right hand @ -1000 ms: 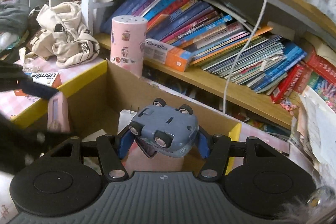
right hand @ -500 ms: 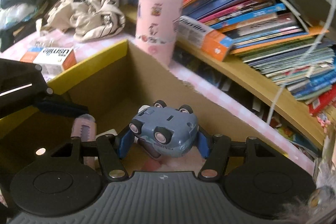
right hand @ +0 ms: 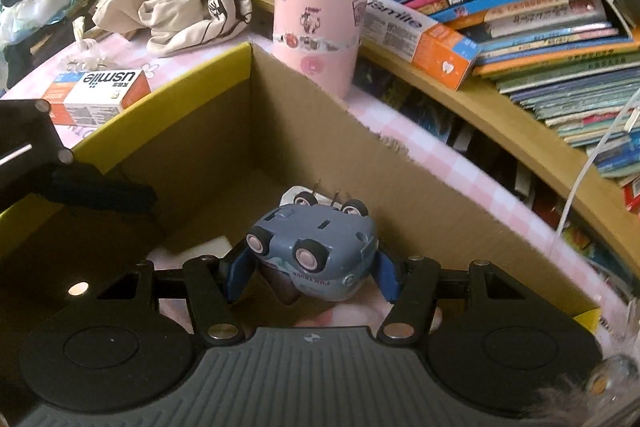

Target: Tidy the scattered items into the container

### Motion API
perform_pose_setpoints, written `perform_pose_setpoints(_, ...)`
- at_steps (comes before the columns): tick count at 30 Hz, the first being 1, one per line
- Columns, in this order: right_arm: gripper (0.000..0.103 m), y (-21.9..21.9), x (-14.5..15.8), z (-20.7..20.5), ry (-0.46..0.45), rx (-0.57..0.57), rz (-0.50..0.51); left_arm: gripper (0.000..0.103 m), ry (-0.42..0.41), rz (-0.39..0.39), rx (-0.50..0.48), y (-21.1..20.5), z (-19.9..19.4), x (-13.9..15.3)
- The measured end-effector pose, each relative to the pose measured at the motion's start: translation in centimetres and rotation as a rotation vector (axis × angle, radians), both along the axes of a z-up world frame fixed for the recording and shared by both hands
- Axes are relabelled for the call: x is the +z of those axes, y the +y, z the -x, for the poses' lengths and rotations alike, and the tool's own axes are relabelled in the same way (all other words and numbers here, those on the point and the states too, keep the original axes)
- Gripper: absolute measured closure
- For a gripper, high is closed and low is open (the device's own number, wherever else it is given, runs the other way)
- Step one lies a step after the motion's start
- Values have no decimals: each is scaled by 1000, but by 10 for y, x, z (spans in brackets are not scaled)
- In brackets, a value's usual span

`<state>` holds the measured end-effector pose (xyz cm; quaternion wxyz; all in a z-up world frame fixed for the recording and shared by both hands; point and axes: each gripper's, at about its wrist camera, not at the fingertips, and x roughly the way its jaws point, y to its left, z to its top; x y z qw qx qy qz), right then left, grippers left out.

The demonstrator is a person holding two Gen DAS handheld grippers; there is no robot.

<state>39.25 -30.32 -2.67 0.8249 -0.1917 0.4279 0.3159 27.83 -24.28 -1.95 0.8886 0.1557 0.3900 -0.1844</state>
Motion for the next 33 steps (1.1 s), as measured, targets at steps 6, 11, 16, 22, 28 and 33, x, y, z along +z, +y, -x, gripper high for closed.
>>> perform_pose_setpoints(6,43,0,4,0,9,-15,-23,7,-41,-35,-1,-1,7,5)
perform_pose_setpoints(11,36,-4,17,4,-3,-38,-76,7,-75,-24,15,3,12,13)
perform_pose_setpoints(16,30,-10,32,14,-31,-68,-124,7,-108,-13,23,6,19,23)
perform_pose_setpoints(22,25,-18,48,30,-66,-107,-170,7,-144,4,33,10,33,34)
perform_pose_setpoints(28,25,-27,60,52,-98,-133,-167,6,-164,27,49,17,52,44)
perform_pose_setpoints(33,25,-35,73,77,-168,-187,-188,6,-201,54,57,27,74,54)
